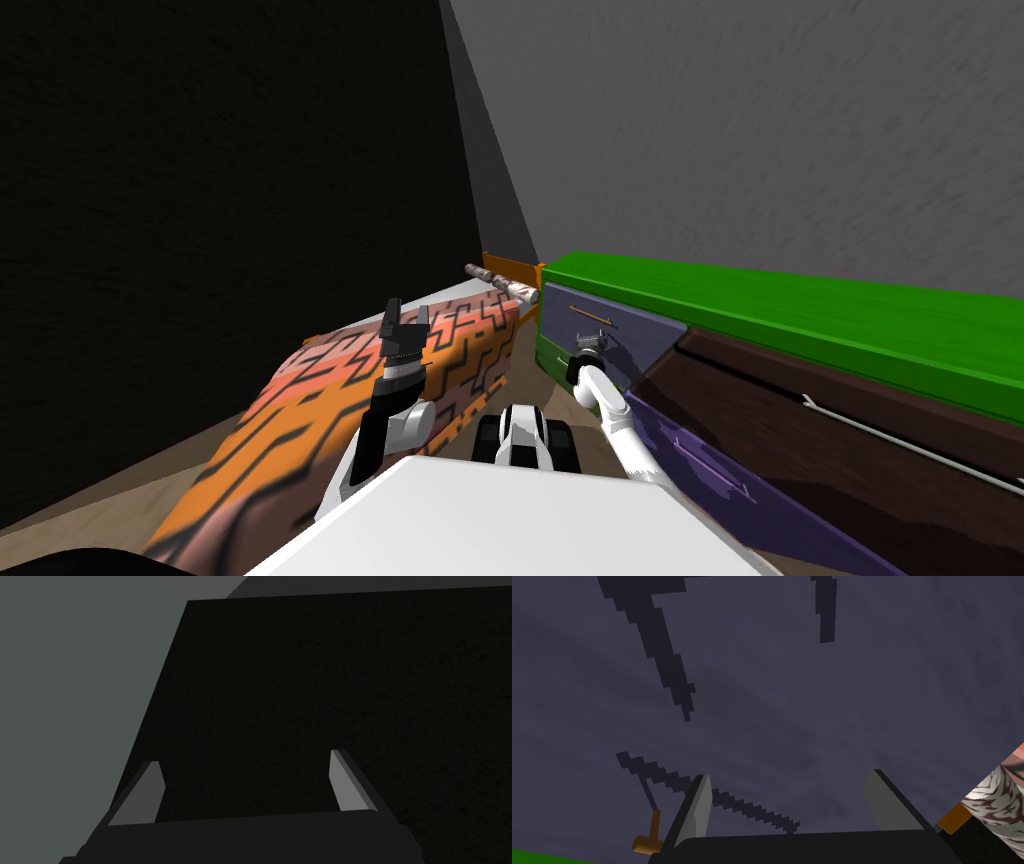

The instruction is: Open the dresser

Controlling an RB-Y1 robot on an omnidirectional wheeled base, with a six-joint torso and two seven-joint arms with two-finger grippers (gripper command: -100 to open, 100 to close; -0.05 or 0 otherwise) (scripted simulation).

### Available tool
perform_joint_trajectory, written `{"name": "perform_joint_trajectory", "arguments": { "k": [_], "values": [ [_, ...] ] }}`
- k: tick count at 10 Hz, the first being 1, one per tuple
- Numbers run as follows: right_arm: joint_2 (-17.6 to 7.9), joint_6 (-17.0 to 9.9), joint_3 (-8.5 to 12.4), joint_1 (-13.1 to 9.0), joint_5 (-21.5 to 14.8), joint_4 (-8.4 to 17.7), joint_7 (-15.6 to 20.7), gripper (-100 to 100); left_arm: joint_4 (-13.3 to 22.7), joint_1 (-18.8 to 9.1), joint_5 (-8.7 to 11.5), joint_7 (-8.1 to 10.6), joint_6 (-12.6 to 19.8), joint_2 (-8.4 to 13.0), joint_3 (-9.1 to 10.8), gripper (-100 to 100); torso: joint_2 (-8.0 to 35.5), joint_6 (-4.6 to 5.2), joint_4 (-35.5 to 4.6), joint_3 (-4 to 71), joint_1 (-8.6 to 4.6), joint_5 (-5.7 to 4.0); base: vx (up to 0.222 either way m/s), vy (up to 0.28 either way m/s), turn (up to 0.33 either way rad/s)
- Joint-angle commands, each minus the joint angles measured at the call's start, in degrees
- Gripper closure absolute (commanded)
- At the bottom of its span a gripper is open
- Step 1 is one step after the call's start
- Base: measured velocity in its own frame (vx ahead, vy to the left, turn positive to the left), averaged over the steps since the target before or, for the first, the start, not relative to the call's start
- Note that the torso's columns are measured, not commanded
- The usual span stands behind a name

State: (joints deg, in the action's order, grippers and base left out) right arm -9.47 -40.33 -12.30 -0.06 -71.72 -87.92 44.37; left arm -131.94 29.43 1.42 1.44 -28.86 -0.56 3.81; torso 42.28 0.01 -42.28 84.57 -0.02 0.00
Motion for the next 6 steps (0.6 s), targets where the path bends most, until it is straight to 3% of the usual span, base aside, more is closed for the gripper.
{"name": "perform_joint_trajectory", "arguments": {
  "k": [1, 2, 3, 6],
  "values": [
    [-0.06, -4.1, -0.8, -1.89, -2.69, 2.59, 1.29, -100, 0.0, 0.0, 0.0, 0.0, 0.0, 0.0, 0.0, 0, 0.0, -0.02, 0.0, 0.0, 0.03, 0.0, 0.017, 0.025, 0.037],
    [-0.17, -6.0, -1.49, -3.4, -4.91, 4.71, 2.33, -100, 0.0, 0.0, 0.0, 0.0, 0.0, 0.0, 0.0, 0, 0.02, 0.0, -0.01, -0.01, 0.01, 0.0, 0.017, 0.028, 0.059],
    [-0.17, -6.97, -1.49, -3.4, -4.91, 4.71, 2.33, -100, 0.0, 0.0, 0.0, 0.0, 0.0, 0.0, 0.0, 0, 0.01, -0.01, -0.01, -0.01, 0.03, 0.0, 0.015, 0.025, 0.036],
    [-0.42, -11.79, -2.85, -6.28, -8.92, 8.72, 4.21, -100, 0.0, 0.0, 0.0, 0.0, 0.0, 0.0, 0.0, 0, 0.01, 0.0, 0.0, -0.01, 0.01, 0.0, 0.018, 0.028, 0.045]
  ]
}}
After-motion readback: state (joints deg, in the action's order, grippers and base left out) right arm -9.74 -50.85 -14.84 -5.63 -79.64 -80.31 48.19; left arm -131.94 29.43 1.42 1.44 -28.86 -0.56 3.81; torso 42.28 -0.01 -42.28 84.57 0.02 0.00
